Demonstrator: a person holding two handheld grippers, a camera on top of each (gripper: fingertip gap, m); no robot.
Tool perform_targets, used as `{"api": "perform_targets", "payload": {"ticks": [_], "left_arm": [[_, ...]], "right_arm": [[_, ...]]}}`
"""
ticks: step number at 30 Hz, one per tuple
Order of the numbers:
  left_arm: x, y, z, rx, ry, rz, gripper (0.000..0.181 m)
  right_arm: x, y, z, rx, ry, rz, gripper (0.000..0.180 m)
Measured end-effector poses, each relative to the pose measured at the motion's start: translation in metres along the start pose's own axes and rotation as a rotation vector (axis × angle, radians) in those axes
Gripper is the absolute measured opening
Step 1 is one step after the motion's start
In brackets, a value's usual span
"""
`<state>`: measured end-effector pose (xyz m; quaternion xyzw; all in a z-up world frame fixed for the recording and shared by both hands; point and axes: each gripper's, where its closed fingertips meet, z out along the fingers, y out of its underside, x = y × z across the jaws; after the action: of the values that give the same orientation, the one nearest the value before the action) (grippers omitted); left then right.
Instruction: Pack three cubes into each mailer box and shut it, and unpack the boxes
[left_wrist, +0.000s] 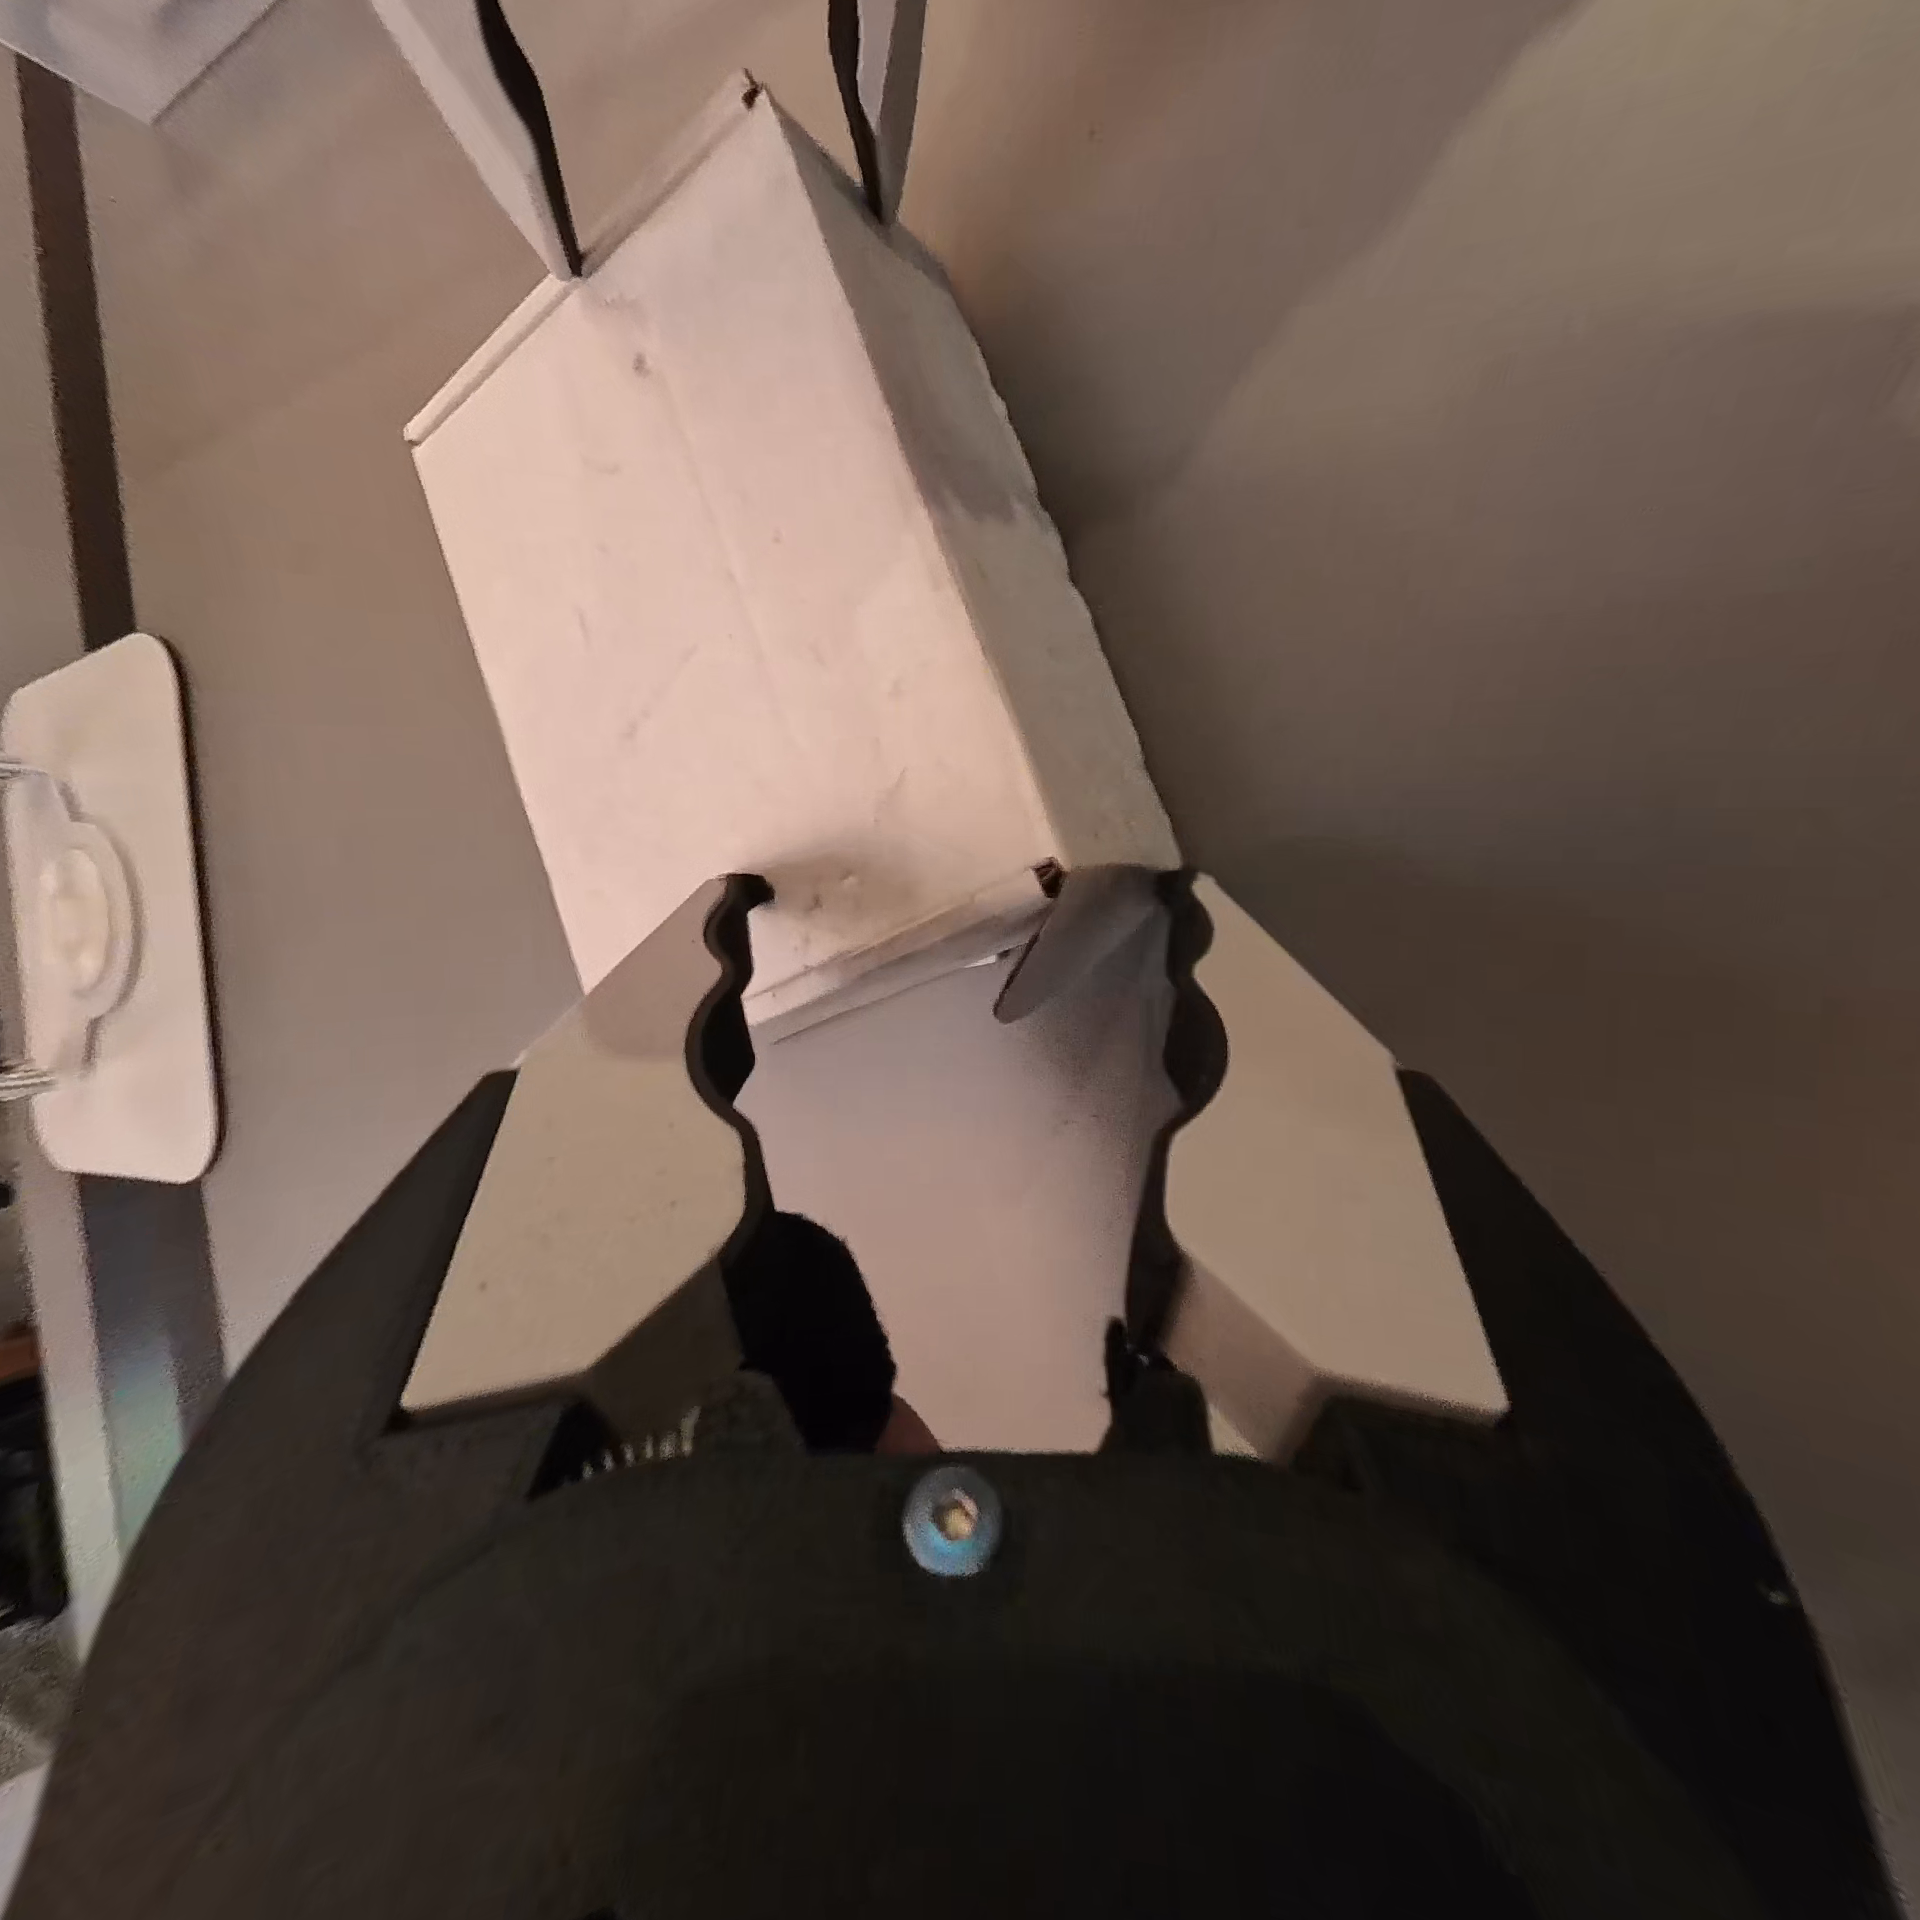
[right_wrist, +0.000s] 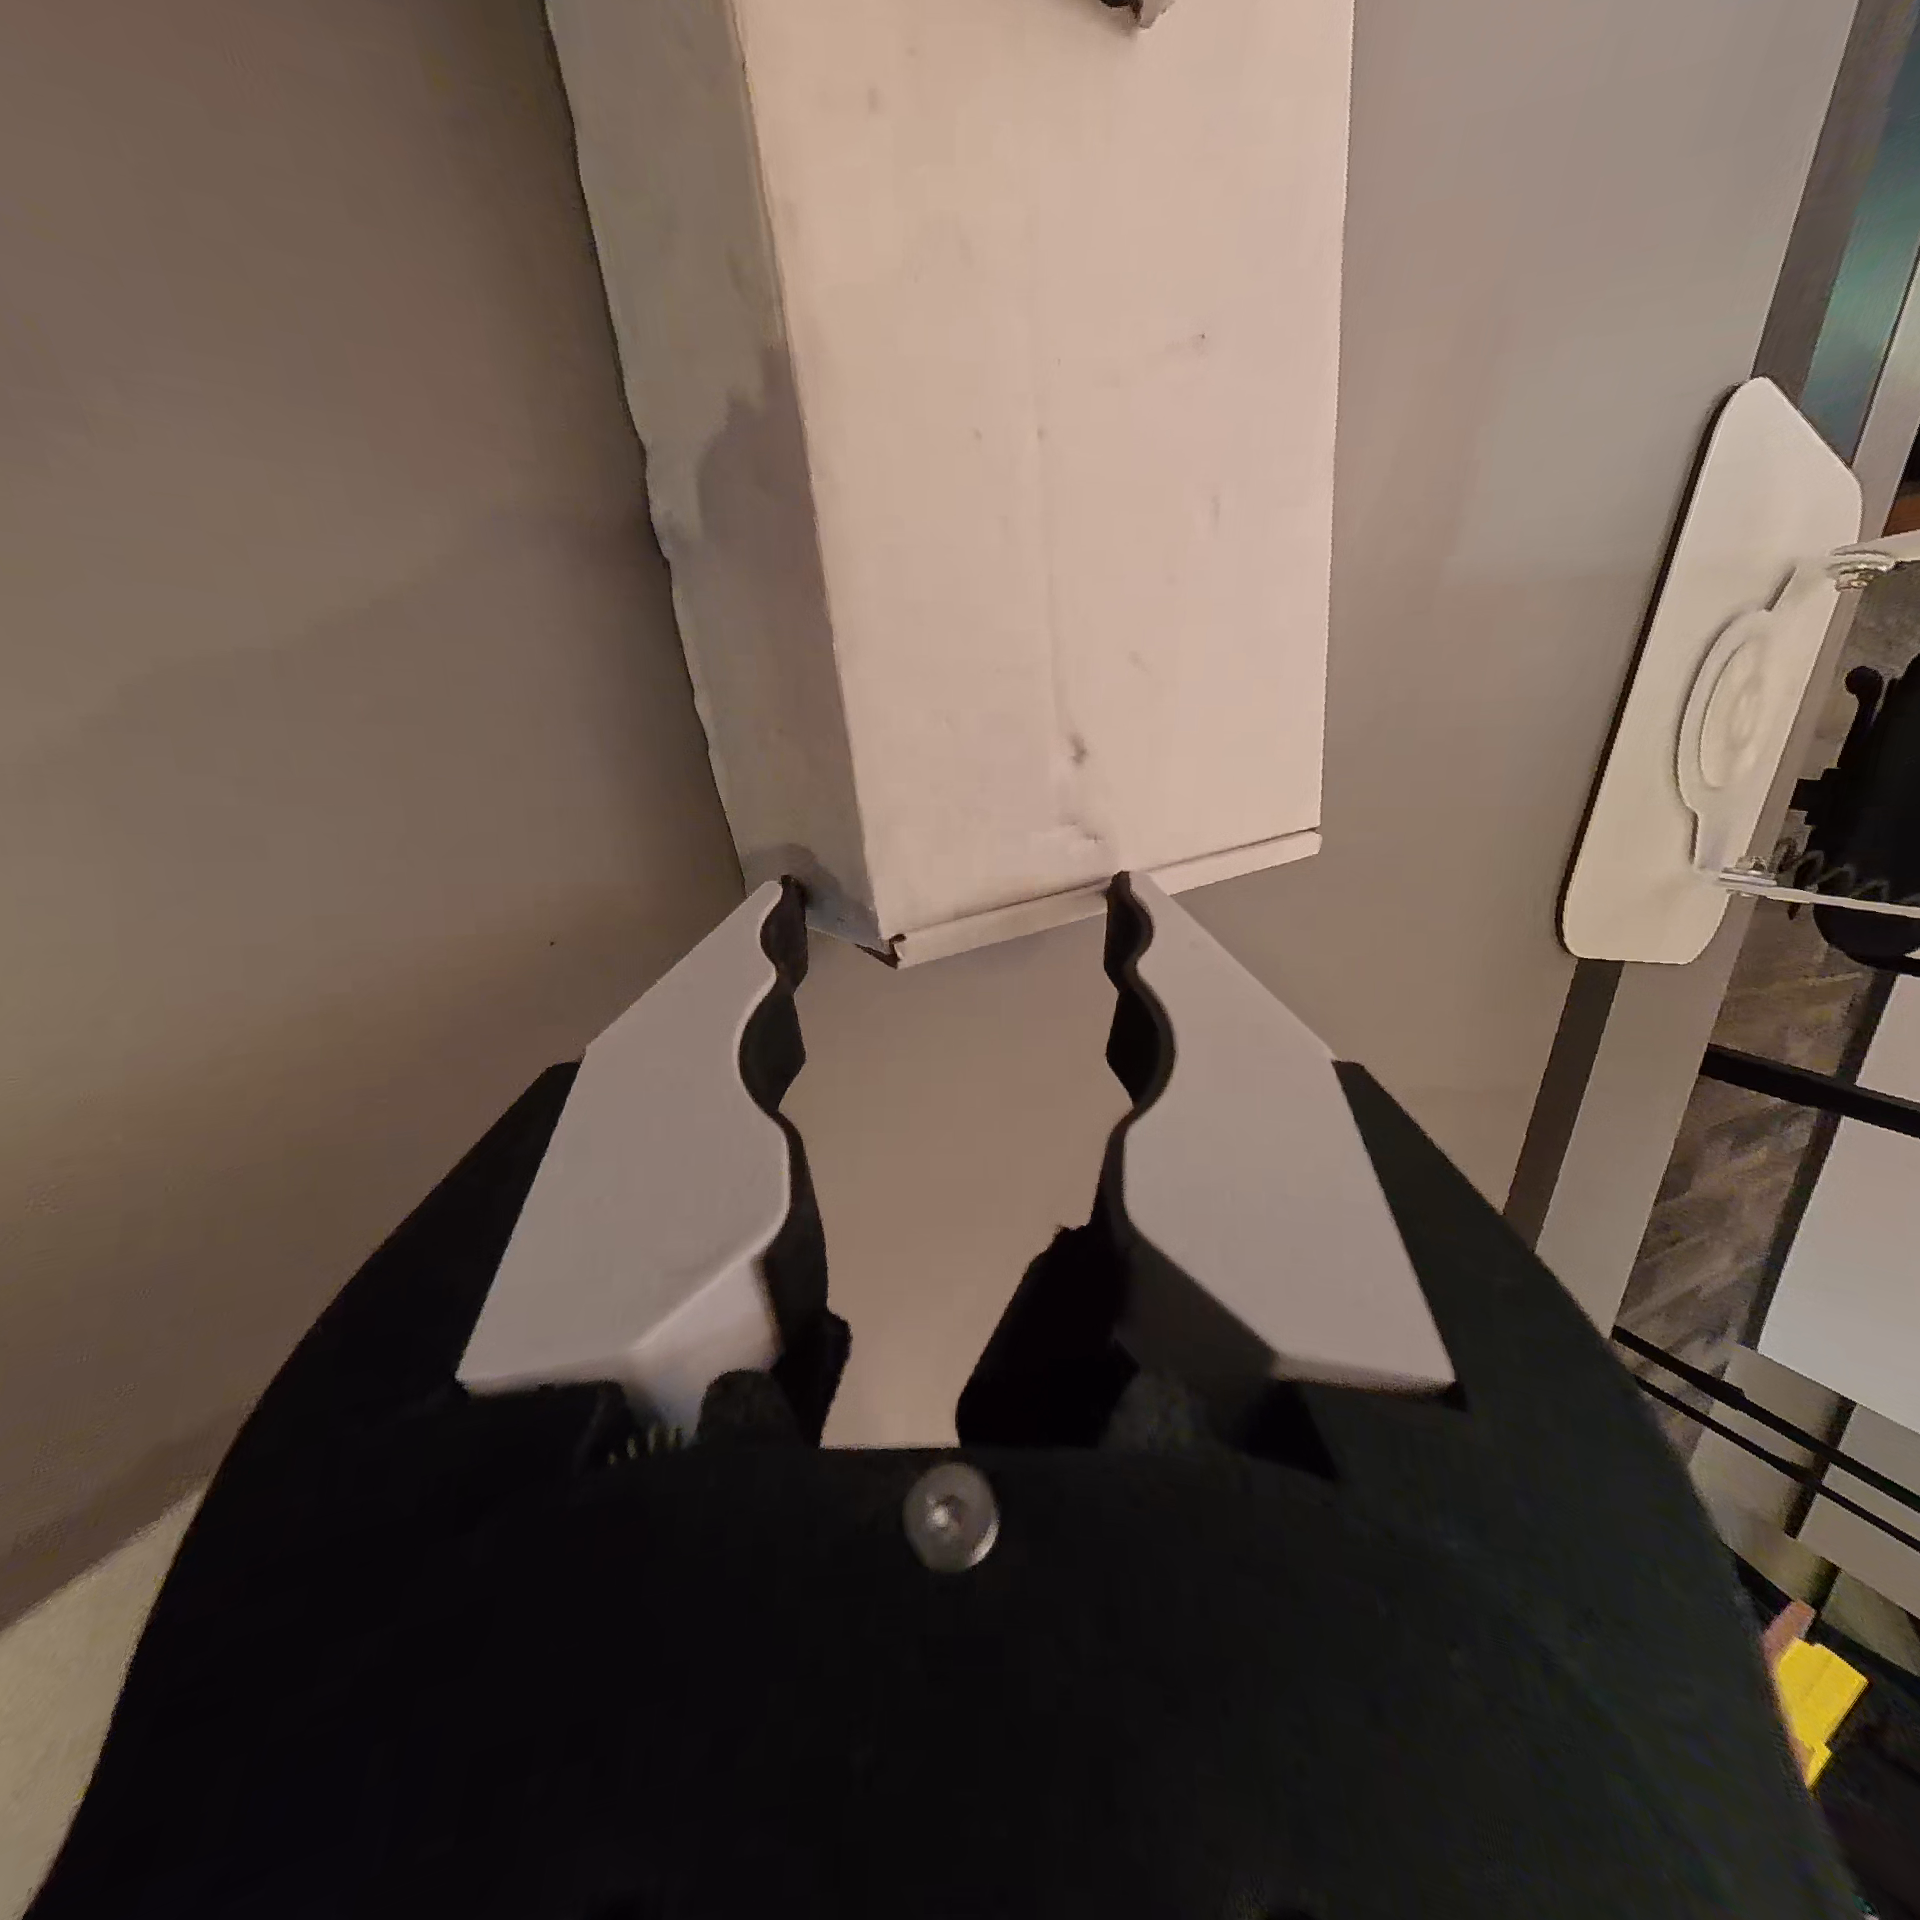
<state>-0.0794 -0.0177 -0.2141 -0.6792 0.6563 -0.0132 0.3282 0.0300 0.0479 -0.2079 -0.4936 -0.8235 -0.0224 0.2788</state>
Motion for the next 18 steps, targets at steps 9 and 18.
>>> {"api": "perform_targets", "payload": {"ticks": [9, 18], "left_arm": [[-0.004, 0.0, 0.0, 0.002, -0.006, 0.031, 0.073], [-0.007, -0.007, 0.0, 0.102, 0.013, -0.111, 0.07]], "right_arm": [[0.001, 0.0, -0.002, 0.019, -0.073, -0.001, 0.055], [0.003, -0.004, -0.005, 0.083, -0.171, 0.083, 0.051]]}}
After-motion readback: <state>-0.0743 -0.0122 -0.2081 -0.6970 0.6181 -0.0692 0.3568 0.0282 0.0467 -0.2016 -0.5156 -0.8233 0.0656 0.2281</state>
